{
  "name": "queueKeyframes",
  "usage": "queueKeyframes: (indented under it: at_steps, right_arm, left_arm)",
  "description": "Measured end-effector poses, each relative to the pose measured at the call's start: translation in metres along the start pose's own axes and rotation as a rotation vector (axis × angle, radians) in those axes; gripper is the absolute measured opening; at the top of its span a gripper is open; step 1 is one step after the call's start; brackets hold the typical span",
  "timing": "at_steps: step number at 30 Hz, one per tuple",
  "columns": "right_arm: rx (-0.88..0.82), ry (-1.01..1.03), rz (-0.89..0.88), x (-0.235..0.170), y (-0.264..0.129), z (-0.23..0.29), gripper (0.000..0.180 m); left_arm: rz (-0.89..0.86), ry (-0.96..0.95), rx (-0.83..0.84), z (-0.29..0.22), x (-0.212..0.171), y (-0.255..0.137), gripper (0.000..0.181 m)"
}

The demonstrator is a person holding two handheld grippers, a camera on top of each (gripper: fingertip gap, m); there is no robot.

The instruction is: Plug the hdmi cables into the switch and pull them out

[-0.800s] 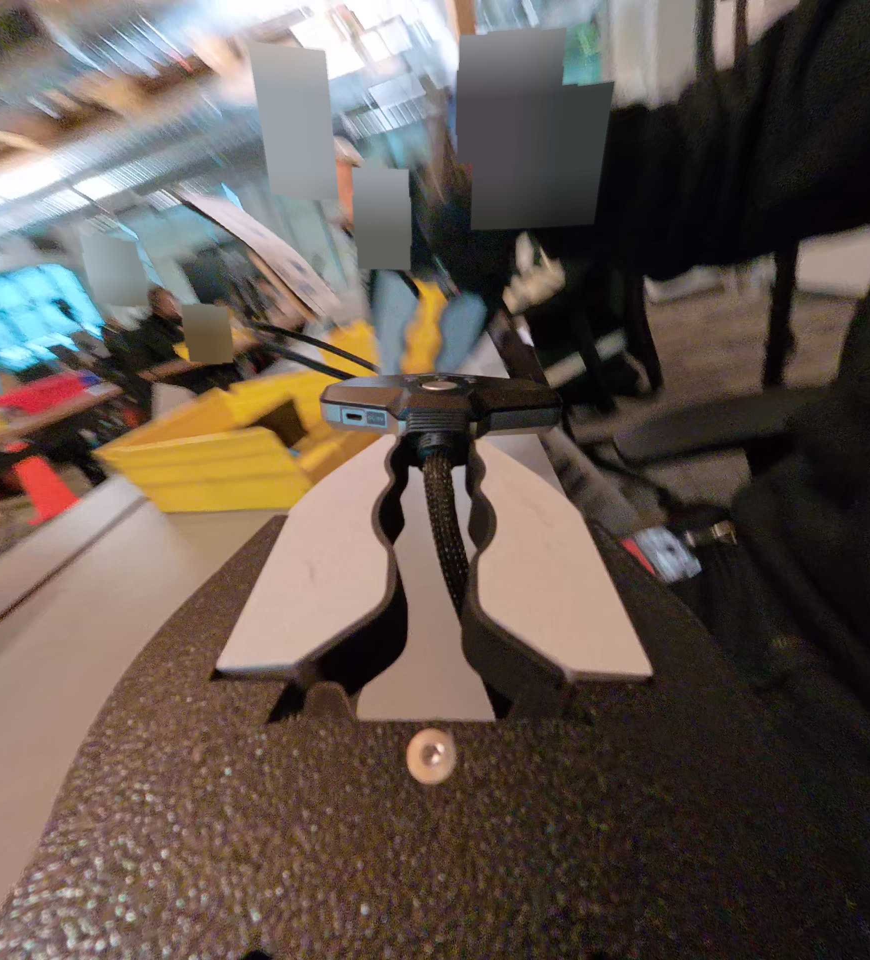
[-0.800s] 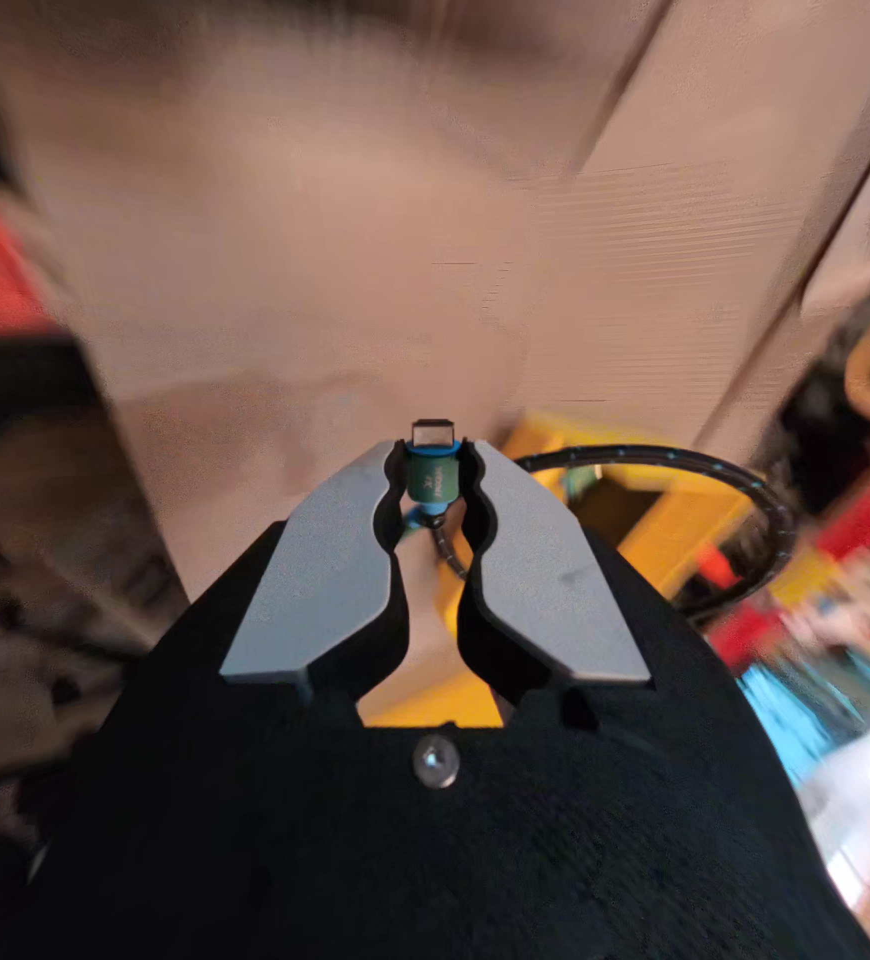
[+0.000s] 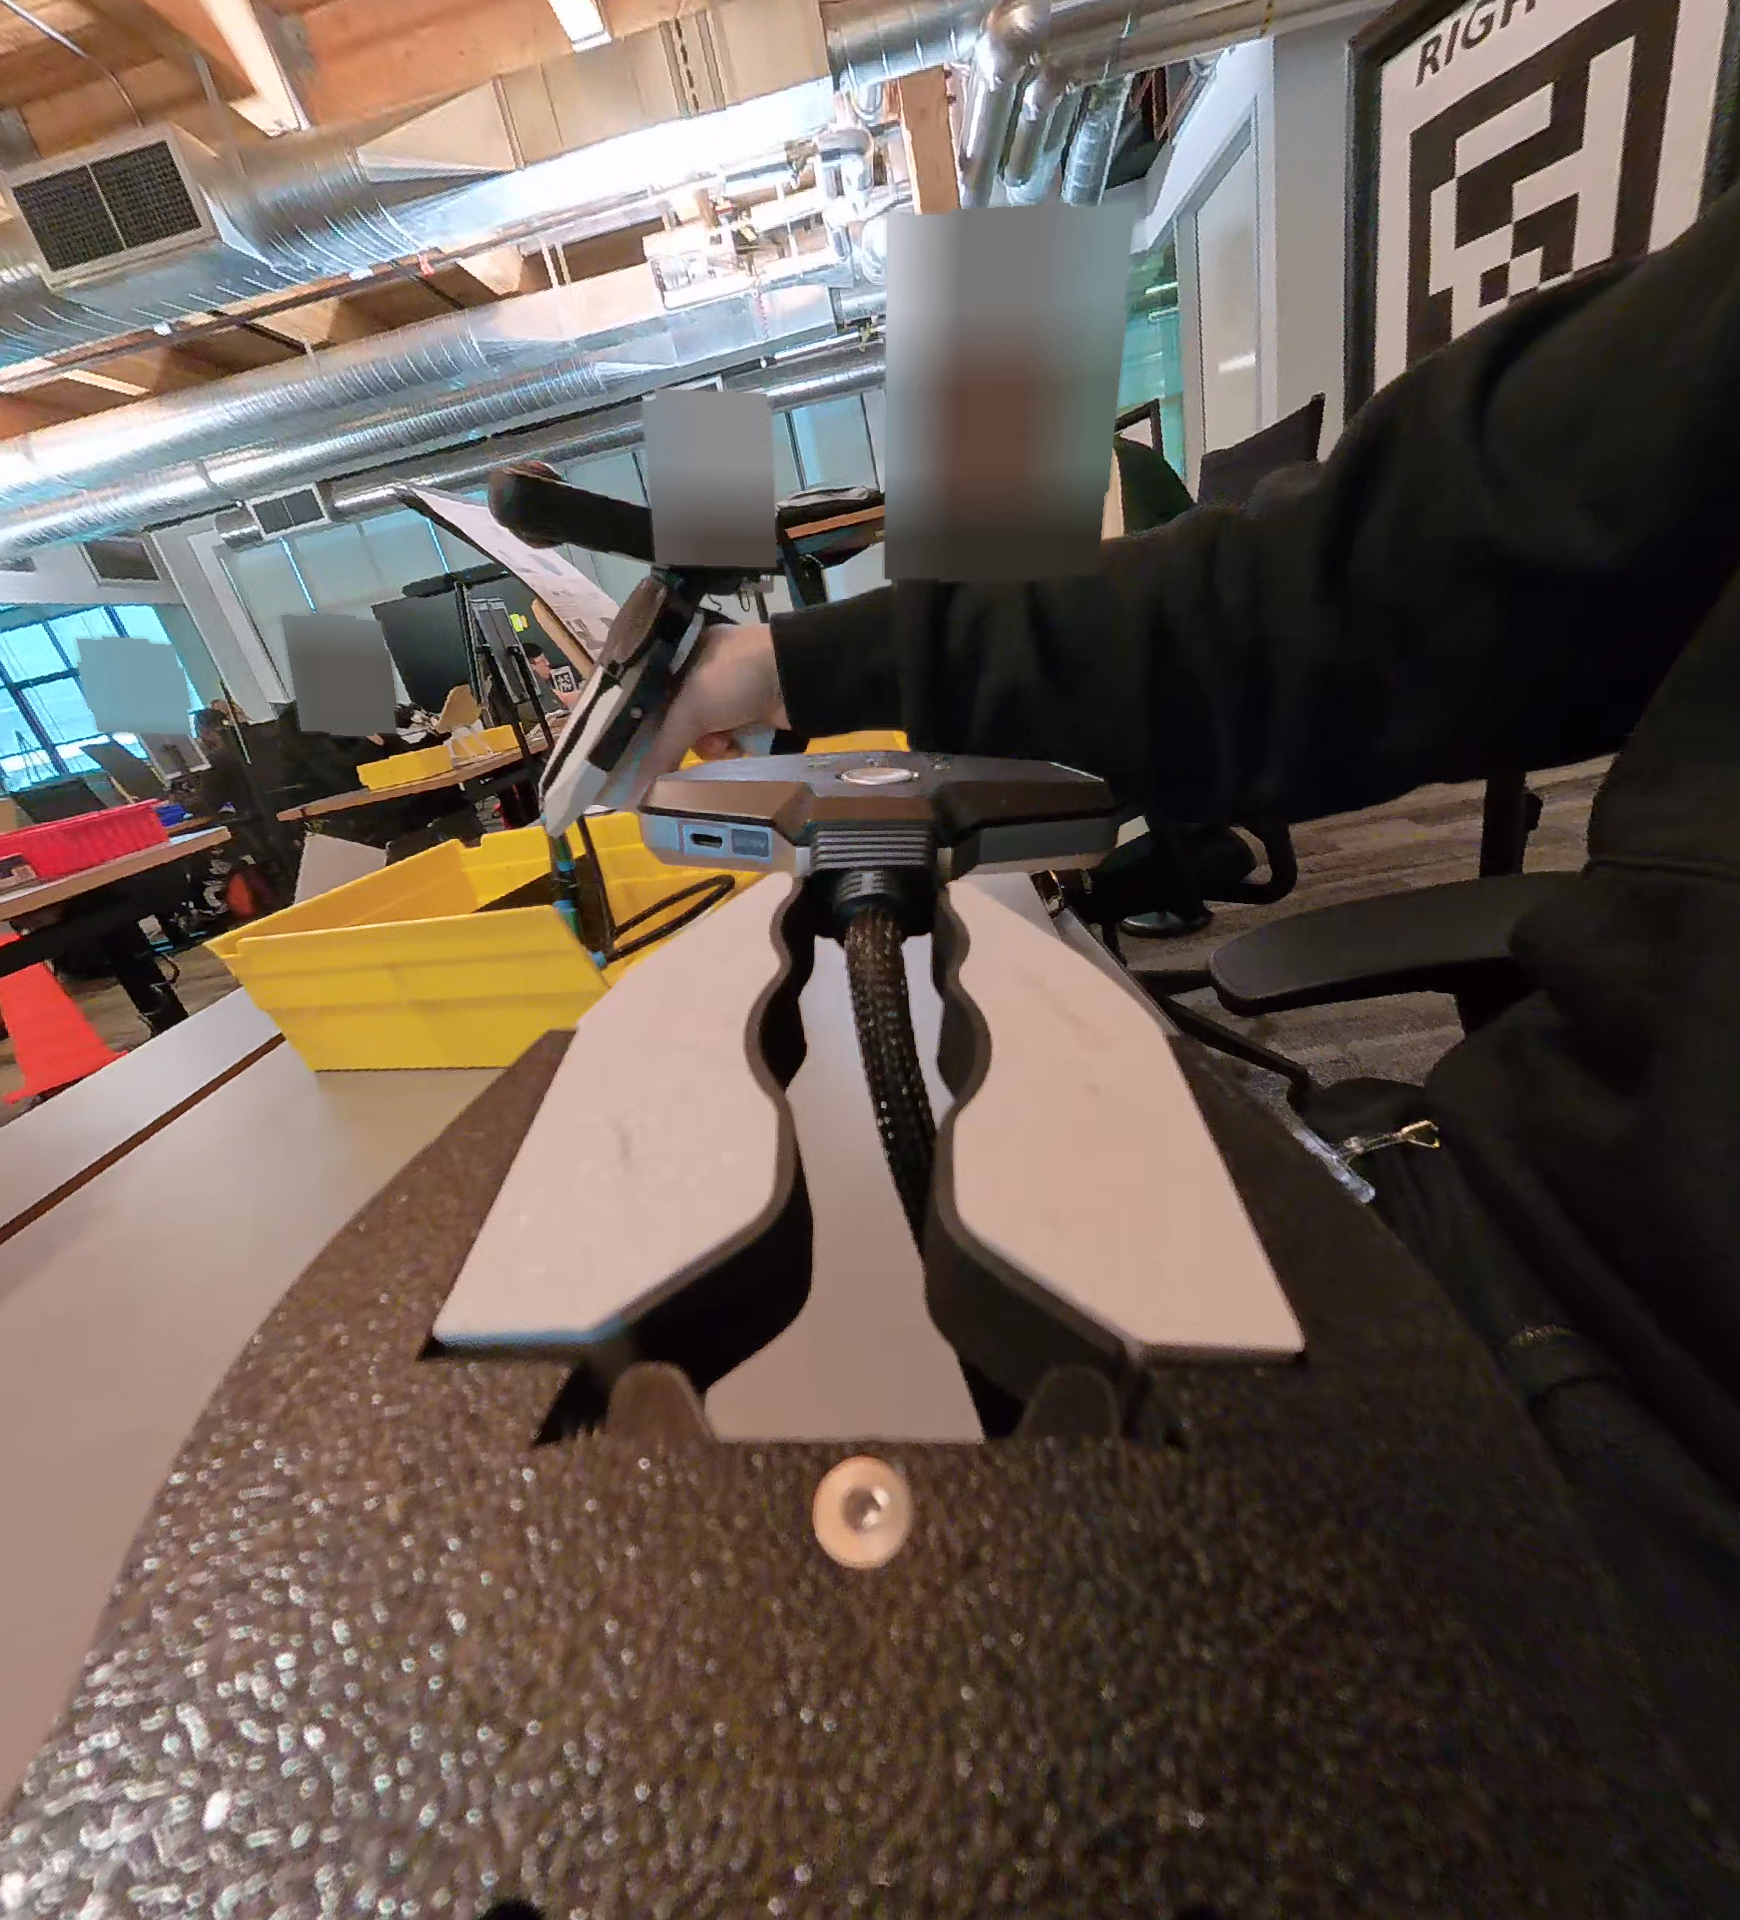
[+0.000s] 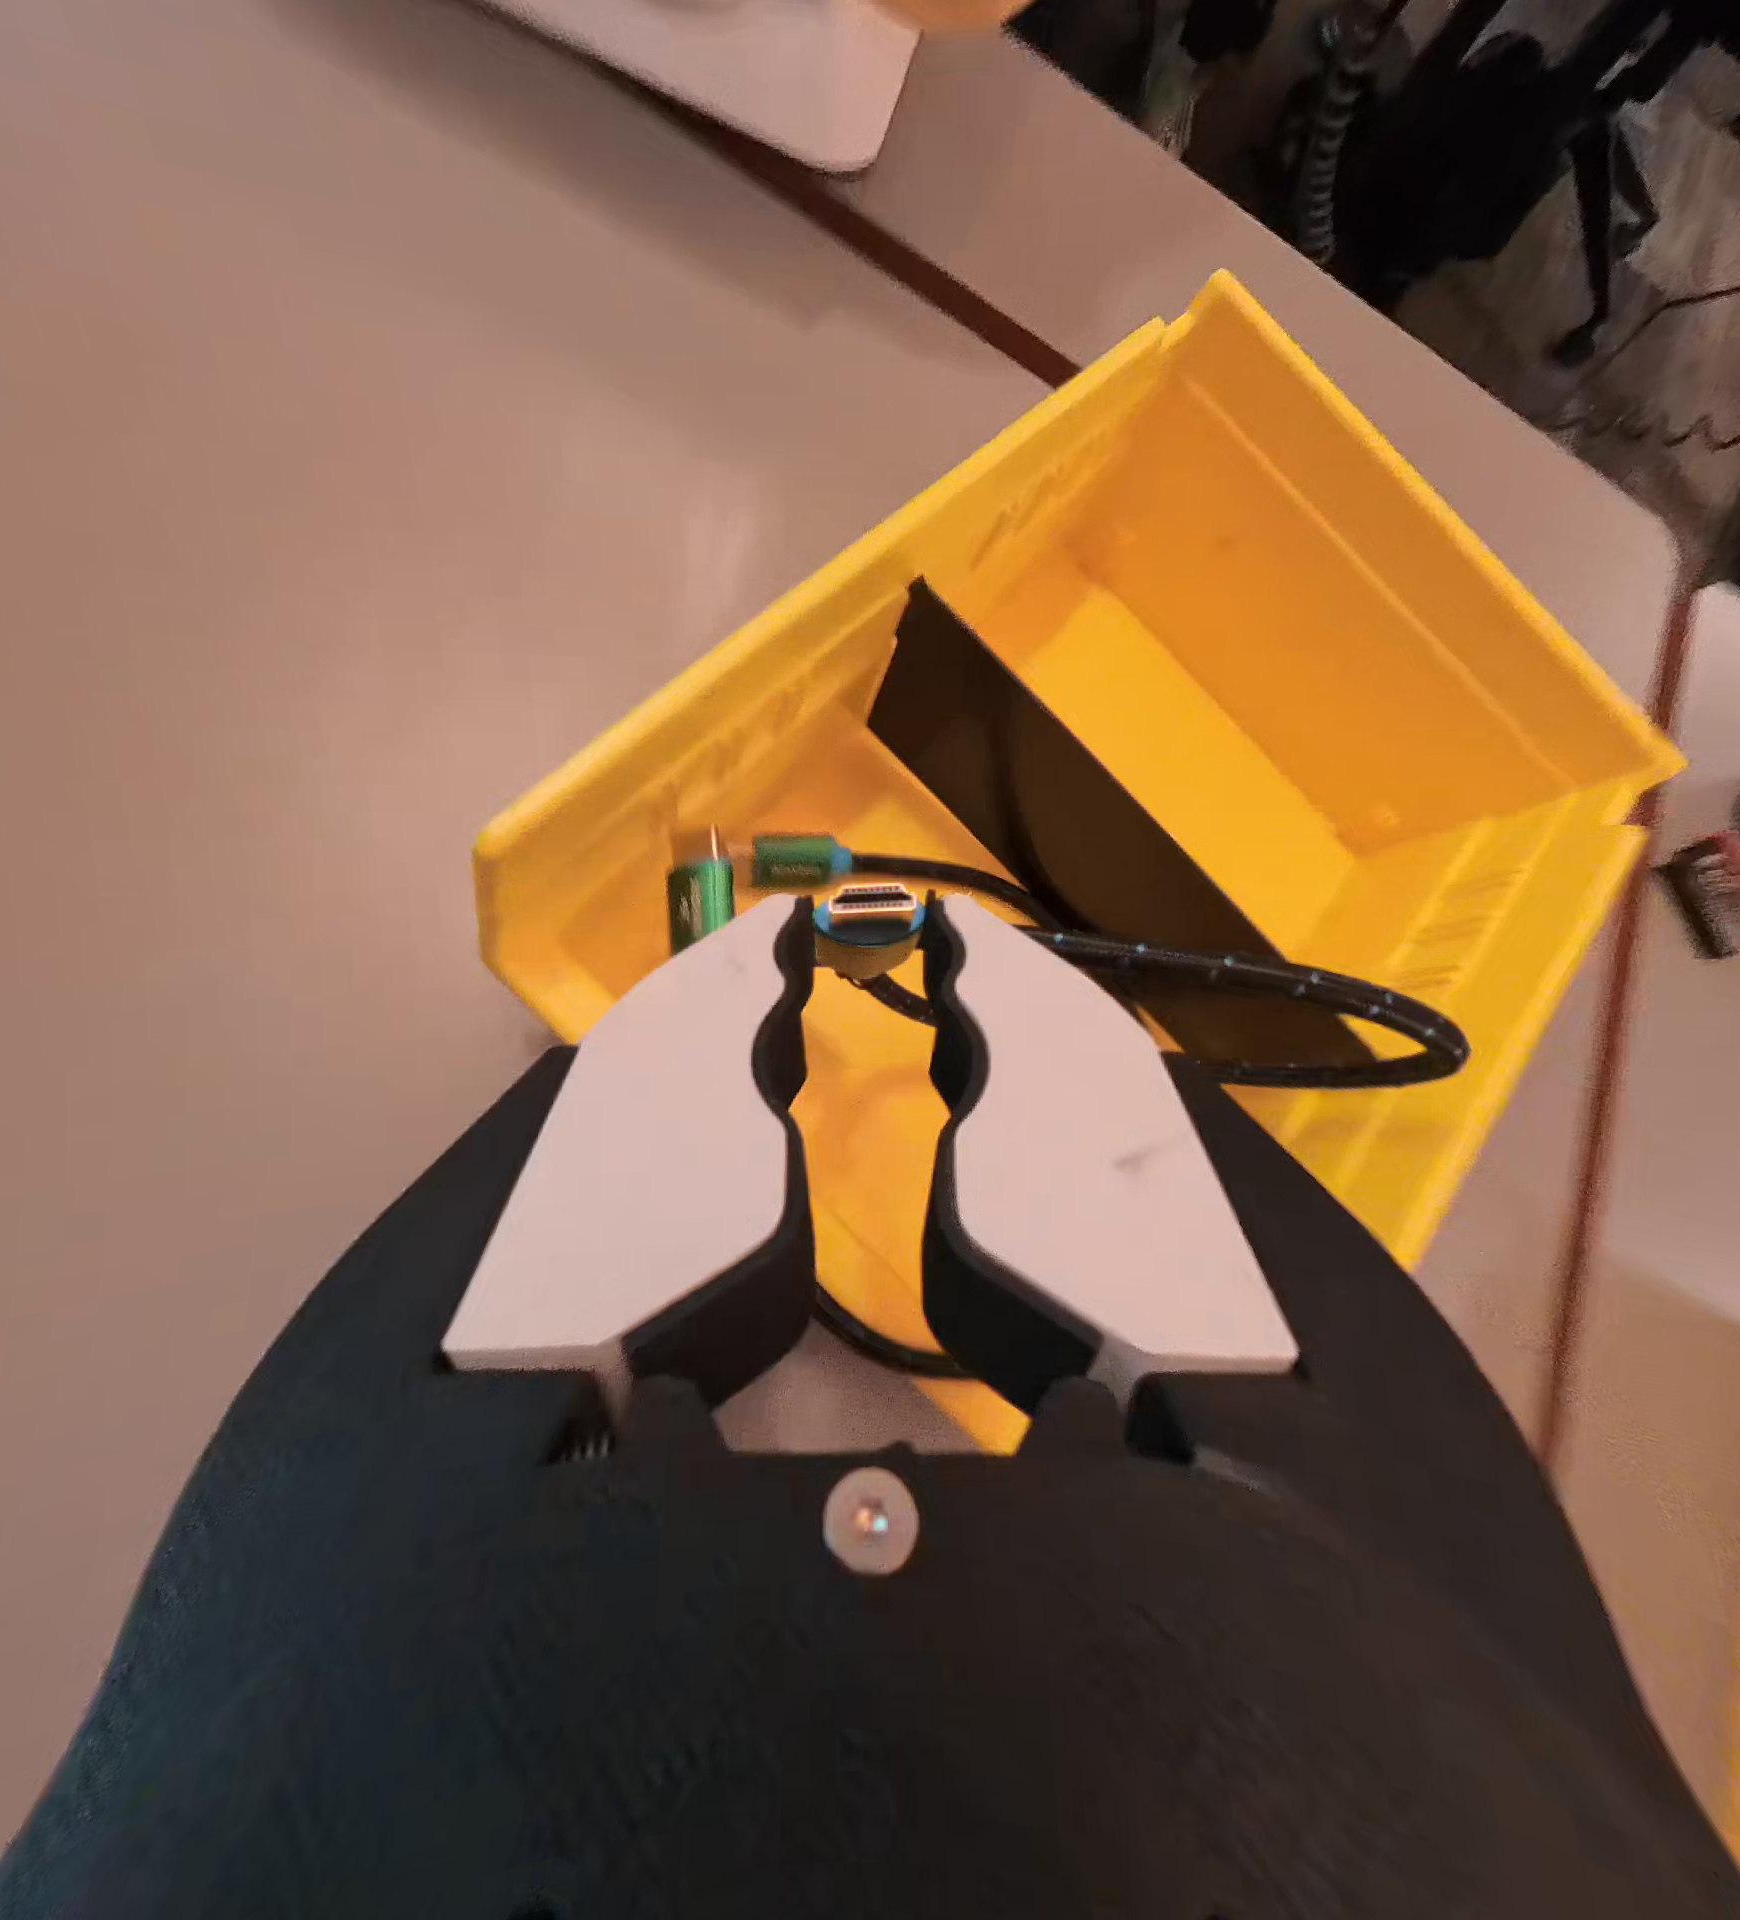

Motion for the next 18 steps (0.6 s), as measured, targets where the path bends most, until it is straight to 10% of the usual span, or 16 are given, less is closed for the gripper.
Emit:
queueKeyframes:
  at_steps: [7, 18]
  right_arm:
    - [0.216, 0.406, -0.020, -0.011, 0.026, -0.017, 0.035]
    - [0.060, 0.149, 0.058, -0.008, -0.032, -0.020, 0.078]
  left_arm:
    - [-0.010, -0.019, 0.018, 0.003, -0.004, -0.005, 0.021]
    - [0.004, -0.036, 0.040, 0.005, -0.009, 0.000, 0.021]
Point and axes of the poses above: each gripper's, where its closed fingertips meet, y out along the fingers, x out of its top, z = x × y across the jaws, the point moved 5 cm from there along -y, back along the fingers, and after that the axes turned 11 degrees about y, right-handed, at the moved point
